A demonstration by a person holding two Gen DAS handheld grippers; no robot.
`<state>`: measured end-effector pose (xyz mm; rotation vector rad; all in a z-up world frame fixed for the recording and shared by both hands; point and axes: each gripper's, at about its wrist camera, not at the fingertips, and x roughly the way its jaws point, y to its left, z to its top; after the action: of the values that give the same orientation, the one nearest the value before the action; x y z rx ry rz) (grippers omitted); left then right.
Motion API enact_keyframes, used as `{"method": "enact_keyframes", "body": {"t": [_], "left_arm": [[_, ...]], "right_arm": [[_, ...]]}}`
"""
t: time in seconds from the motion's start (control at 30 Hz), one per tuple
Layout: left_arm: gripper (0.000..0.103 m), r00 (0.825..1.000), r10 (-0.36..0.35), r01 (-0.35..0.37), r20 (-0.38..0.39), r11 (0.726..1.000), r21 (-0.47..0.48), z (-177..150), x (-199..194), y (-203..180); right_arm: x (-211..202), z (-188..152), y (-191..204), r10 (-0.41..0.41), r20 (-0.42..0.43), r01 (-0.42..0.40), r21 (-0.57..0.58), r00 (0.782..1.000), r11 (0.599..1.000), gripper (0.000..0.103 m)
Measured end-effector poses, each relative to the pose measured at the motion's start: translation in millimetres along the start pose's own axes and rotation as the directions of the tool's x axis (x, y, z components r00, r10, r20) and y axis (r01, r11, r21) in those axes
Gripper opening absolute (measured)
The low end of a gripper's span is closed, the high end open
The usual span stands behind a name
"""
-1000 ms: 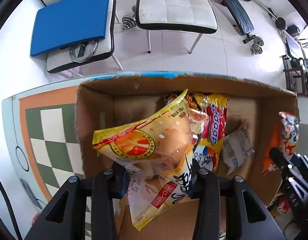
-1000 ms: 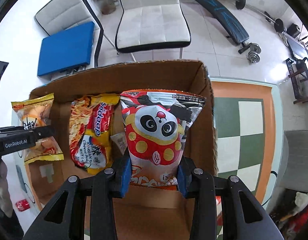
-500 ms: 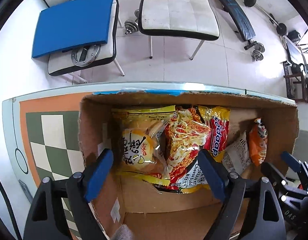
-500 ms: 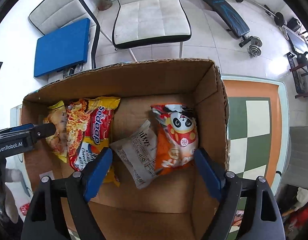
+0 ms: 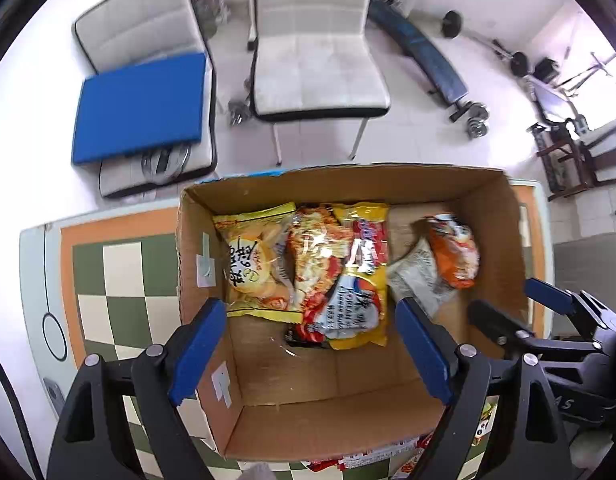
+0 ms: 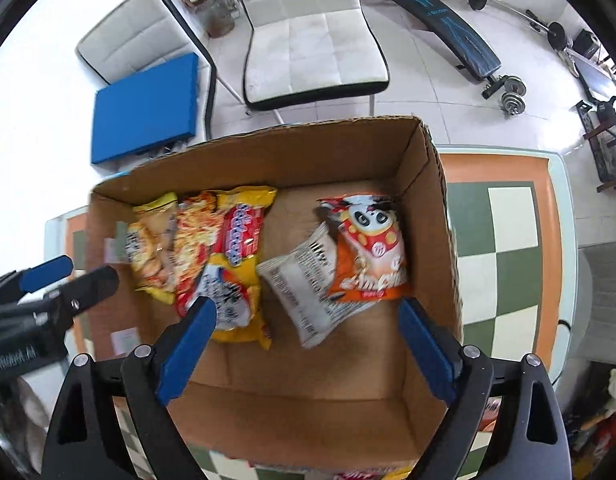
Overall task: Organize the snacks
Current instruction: 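Carry both packs over the box and release them inside, then grasp the white wafer pack with the left gripper while the right grasps the red spicy duck pack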
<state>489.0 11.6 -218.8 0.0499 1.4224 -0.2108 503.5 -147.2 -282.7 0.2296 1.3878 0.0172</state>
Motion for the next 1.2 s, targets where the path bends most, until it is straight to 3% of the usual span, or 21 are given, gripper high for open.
{"method": "enact_keyframes", "body": {"t": [0.27,0.47,0.6,0.77,0.97,1.1,1.2], "left_arm": [[0.087,0.994,-0.002,0.006,0.106,0.999,-0.036,-47.4,-41.6,1.1],[0.087,0.989,0.084,-0.077,0.120,0.995,-0.060,-118.9,-49.8,16.4],[0.087,0.987,0.156,-0.155,0.022,0.986,-0.055,-172.5,-19.7,43.0],[0.087,0.975,0.192,-0.197,-0.112,0.980,-0.038,-210.8,33.2,72.7],[0.087,0.945,0.252,-0.244,-0.209,0.968,0.067,-215.2,102.5,80.8],[0.087,0.927,0.301,-0.267,-0.224,0.949,0.167,-212.6,133.8,71.9],[0.087,0.932,0.293,-0.249,-0.213,0.945,0.212,-207.5,142.5,64.1]], "right_arm": [[-38.7,-48.5,5.2,0.051,0.059,-0.051,-0.013,0.997,0.999,0.097],[-51.2,-114.7,1.8,0.102,0.038,-0.103,0.022,0.994,0.994,0.097],[-38.1,-159.6,8.0,0.103,0.011,-0.103,0.030,0.995,0.994,0.097],[-2.4,-197.6,18.4,0.142,-0.049,-0.138,0.070,0.989,0.988,0.097],[31.2,-210.3,25.8,0.117,-0.085,-0.110,0.086,0.989,0.990,0.097],[48.6,-214.8,26.5,0.105,-0.118,-0.094,0.094,0.987,0.991,0.097],[56.6,-220.8,28.4,0.086,-0.139,-0.075,0.084,0.986,0.994,0.097]]}}
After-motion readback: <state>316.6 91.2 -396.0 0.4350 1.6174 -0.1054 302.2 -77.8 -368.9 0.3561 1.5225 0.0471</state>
